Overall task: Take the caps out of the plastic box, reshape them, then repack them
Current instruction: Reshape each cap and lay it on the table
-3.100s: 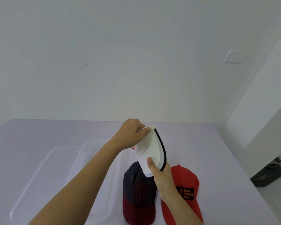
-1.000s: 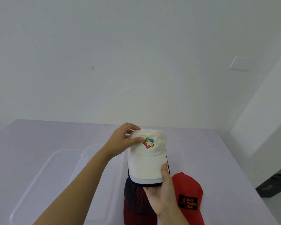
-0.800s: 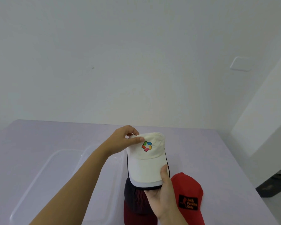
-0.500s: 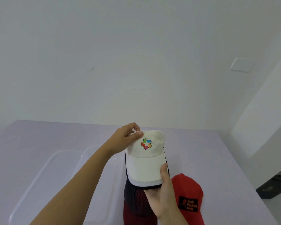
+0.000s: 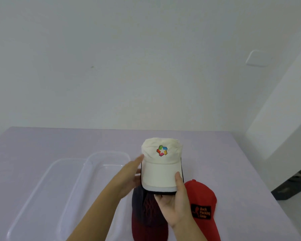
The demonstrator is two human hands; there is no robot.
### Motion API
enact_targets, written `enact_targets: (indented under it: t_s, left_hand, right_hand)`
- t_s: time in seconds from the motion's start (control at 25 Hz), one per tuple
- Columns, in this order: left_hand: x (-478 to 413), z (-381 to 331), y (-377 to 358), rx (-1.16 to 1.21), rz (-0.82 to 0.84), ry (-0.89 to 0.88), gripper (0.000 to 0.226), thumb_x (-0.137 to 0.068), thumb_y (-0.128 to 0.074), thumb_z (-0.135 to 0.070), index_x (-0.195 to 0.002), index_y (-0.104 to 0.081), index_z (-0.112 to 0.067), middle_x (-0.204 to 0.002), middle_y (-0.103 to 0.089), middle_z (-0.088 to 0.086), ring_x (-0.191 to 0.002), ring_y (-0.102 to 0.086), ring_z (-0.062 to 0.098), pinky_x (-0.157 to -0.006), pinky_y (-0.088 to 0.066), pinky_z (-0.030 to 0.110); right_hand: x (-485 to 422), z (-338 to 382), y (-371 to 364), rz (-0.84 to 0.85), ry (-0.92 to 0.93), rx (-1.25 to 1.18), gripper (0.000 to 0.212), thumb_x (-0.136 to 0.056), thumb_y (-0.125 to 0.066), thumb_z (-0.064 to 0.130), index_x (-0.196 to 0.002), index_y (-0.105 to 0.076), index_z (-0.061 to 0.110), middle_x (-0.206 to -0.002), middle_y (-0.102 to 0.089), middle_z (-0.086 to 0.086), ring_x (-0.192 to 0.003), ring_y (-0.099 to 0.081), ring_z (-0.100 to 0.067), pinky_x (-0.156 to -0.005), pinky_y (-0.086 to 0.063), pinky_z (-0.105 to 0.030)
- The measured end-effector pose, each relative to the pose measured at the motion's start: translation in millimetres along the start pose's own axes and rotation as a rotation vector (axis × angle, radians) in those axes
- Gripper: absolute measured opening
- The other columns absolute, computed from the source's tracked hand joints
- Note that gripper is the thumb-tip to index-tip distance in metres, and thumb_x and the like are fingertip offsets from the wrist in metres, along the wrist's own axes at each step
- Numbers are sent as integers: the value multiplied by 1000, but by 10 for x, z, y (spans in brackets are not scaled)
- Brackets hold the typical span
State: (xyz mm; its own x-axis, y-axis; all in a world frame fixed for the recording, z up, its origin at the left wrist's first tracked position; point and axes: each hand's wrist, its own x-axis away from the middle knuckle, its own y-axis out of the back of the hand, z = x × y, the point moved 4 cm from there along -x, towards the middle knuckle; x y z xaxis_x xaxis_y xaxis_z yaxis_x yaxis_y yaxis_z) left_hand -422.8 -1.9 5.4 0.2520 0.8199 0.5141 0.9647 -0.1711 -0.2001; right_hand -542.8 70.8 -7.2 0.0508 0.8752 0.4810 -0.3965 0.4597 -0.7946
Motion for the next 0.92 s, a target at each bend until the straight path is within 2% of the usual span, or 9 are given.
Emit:
enact_targets:
  t_s: [0.04,0.12,0.24,0.32,0.48,0.6,0.68,0.92]
  left_hand:
    - [15,88,-78,79,77,9,36,-95,-50,-33,-118,-58,-7,-110,-70,11,-101,-66,27,-84,-56,37]
    - [-20,158,-138,265,137,-26,35,-93,-54,-21,-123,-57,-3,-115,-69,15,-109,-65,30,-87,-57,40]
    - [-165,128,-128,482,194,-44,41,-90,-56,-15,-130,-51,-3,-125,-63,19,-118,-59,34,-90,-54,46]
    - [-296,97,-120,536,213,-29,43,-88,-56,-13,-130,-51,-4,-127,-62,19,-118,-58,34,-87,-55,44]
    - [-657,33,-38,446,126,10,36,-92,-53,-10,-128,-53,-3,-123,-64,19,-113,-61,34,-84,-57,43]
    - [-1005,70,20,380,-2,99,31,-94,-51,-6,-124,-54,1,-116,-65,19,-102,-64,33,-78,-59,42]
    - [-1244,113,30,392,-45,149,27,-93,-51,-4,-119,-56,1,-111,-67,18,-99,-65,32,-76,-58,42]
    - [-1821,301,90,383,-155,234,23,-92,-50,-2,-114,-56,-4,-106,-66,15,-94,-64,32,-68,-55,42]
  right_hand:
    - [-40,24,6,6,-1,1,37,-90,-52,32,-121,-57,14,-105,-72,-15,-96,-67,-31,-68,-60,-39]
    - [-112,74,-2,31,-14,17,38,-88,-52,32,-121,-58,14,-108,-71,-16,-96,-67,-32,-72,-58,-38]
    - [-235,189,-29,84,-46,51,41,-85,-55,32,-122,-58,13,-114,-68,-16,-99,-68,-32,-77,-58,-39]
    - [-347,269,-56,93,-67,81,40,-86,-56,32,-120,-59,13,-112,-69,-15,-96,-69,-30,-77,-58,-39]
    - [-742,364,71,-68,-143,233,39,-86,-59,25,-122,-55,11,-108,-70,-12,-97,-66,-26,-78,-52,-35]
    - [-1080,420,197,-179,-220,340,34,-88,-59,21,-119,-53,8,-98,-70,-10,-89,-65,-22,-63,-52,-30]
    - [-1319,470,222,-229,-246,356,30,-88,-59,19,-116,-53,9,-90,-69,-8,-84,-63,-20,-61,-50,-30]
    - [-1973,471,402,-363,-280,421,30,-89,-59,13,-117,-51,6,-94,-64,-11,-83,-61,-22,-59,-46,-31]
